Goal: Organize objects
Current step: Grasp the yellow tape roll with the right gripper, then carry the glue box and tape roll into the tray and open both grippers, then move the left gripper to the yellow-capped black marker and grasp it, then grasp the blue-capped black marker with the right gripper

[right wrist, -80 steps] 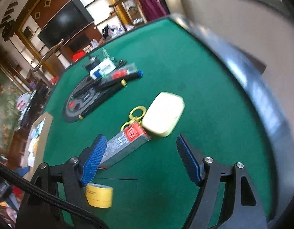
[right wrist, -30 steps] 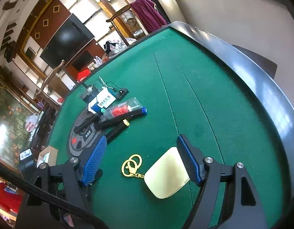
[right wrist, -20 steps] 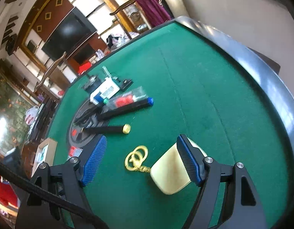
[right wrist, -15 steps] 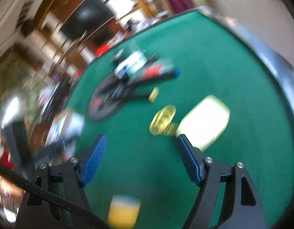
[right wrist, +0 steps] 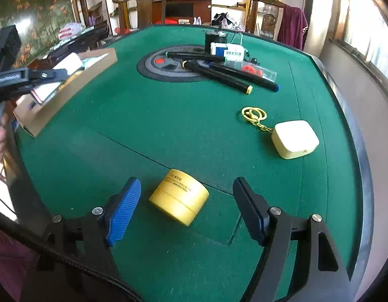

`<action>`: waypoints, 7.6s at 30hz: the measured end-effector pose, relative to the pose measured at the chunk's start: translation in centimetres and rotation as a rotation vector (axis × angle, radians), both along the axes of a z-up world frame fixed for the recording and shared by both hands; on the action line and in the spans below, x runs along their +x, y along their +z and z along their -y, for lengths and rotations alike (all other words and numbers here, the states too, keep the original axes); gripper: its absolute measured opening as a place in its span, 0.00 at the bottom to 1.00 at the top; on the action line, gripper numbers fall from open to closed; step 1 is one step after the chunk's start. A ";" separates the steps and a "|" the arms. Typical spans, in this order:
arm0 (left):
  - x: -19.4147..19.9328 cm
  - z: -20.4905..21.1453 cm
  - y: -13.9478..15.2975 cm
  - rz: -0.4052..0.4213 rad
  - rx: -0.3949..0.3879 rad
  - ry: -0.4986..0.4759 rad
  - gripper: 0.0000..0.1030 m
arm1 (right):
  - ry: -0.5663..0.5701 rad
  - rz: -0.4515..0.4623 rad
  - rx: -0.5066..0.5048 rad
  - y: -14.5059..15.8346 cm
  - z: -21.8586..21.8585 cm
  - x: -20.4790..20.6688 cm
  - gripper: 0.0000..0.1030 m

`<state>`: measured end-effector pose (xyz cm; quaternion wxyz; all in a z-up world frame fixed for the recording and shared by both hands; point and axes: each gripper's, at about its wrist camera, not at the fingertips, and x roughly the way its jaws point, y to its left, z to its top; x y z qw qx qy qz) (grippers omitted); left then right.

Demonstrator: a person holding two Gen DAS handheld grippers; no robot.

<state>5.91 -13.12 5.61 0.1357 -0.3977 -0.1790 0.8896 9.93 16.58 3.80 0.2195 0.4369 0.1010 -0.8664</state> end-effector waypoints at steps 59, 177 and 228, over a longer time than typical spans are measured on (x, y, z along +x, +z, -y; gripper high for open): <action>0.5 13.9 -5.8 0.160 -0.098 0.228 0.23 | 0.299 0.223 -0.064 0.0 33.6 -7.7 0.37; -18.0 -24.1 -1.8 -0.095 -0.587 -0.575 0.49 | -0.617 0.028 -0.477 3.1 -14.3 -18.4 0.83; 0.5 -3.5 1.4 -0.090 -0.064 -0.169 0.11 | -0.356 0.483 -0.727 -2.5 -6.1 -24.4 0.83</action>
